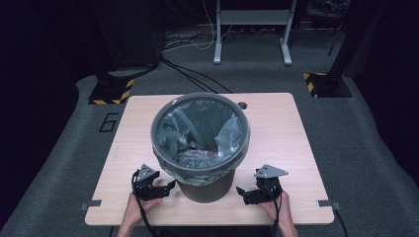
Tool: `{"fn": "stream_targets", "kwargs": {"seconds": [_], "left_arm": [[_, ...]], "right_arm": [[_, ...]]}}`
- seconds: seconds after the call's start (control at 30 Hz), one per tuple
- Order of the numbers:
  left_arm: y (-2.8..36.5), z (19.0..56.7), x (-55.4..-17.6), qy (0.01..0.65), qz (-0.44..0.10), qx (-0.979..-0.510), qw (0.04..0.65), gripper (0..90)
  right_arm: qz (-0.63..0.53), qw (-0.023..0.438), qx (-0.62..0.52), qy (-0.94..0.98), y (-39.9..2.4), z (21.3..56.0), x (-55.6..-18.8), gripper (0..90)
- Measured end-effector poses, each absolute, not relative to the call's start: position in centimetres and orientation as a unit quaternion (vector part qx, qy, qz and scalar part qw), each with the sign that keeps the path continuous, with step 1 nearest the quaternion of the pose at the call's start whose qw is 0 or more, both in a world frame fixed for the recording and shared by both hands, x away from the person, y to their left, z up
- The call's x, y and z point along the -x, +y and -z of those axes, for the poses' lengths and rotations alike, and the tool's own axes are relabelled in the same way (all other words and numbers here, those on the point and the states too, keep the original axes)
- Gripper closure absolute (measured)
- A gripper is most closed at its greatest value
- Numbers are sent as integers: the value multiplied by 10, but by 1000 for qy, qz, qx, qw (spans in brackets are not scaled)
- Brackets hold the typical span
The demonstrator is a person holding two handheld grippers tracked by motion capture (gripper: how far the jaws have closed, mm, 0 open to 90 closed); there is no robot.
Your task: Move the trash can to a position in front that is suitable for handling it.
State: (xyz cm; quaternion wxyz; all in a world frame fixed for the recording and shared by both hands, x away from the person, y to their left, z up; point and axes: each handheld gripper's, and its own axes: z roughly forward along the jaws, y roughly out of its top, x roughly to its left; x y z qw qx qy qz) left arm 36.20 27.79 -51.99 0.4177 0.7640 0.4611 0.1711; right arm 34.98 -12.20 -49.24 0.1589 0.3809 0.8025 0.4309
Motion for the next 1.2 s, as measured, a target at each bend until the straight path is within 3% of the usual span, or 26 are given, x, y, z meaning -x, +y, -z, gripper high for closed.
{"fn": "stream_targets", "kwargs": {"seconds": [0.47,1.2], "left_arm": [[273,517,-368,467,-177,-760,415,228],[266,517,-390,487,-150,-753,417,247]], "right_arm": [[-437,156,-370,805,-104,493,-357,0],[-444,150,-390,793,-109,495,-368,0]]}}
